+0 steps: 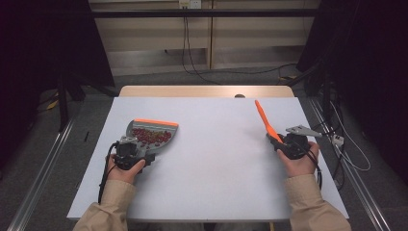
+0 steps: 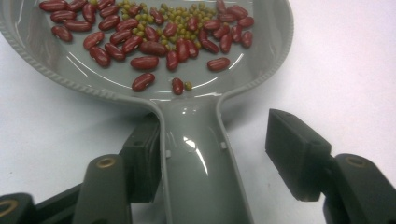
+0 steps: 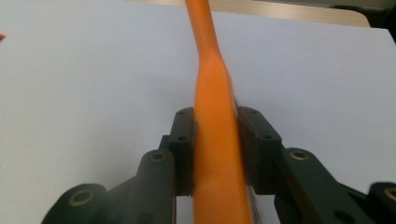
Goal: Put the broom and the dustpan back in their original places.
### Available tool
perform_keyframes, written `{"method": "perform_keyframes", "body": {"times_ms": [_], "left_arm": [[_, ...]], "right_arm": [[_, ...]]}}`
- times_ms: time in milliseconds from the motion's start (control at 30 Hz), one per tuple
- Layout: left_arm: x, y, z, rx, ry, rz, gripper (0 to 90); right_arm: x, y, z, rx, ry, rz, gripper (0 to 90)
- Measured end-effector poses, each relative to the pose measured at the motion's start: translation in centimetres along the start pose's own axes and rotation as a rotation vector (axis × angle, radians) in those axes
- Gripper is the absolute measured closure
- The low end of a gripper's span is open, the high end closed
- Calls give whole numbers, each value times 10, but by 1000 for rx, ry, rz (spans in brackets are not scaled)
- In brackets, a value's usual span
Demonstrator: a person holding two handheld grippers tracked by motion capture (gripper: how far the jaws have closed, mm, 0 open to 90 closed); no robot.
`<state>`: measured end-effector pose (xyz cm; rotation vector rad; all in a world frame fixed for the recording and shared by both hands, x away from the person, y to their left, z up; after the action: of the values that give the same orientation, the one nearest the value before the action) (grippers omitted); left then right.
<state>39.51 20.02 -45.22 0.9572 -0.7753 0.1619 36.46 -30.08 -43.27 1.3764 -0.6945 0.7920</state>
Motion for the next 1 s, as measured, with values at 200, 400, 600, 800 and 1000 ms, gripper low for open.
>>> {"method": "perform_keyframes", "body": {"times_ms": [200,400,600,800,1000], "left_arm": [[0,2,3,-35,17,25,290],[-1,6,8,-71,-11,61,181],[-2,11,11,-112,-47,100,118],[-3,14,12,-119,-59,107,109],[-5,14,13,-120,-57,93,100]], "right_arm": [[1,-2,-9,9,-3,4,660],[0,-4,-20,154,-107,39,481],[0,0,-19,251,-172,53,410],[-4,6,-21,268,-156,84,365],[-5,10,-25,286,-137,83,338]]}}
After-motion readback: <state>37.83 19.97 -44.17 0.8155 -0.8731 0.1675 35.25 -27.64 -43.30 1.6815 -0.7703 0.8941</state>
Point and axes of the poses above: each handheld gripper's, and its own axes: y roughly backward along the jaws, x roughly out of its top, z roughly to its right, the point moved 1 cm from there along -y, roughly forward along the jaws, and after that the axes turned 12 degrees about -x, right-handed, at the moved point
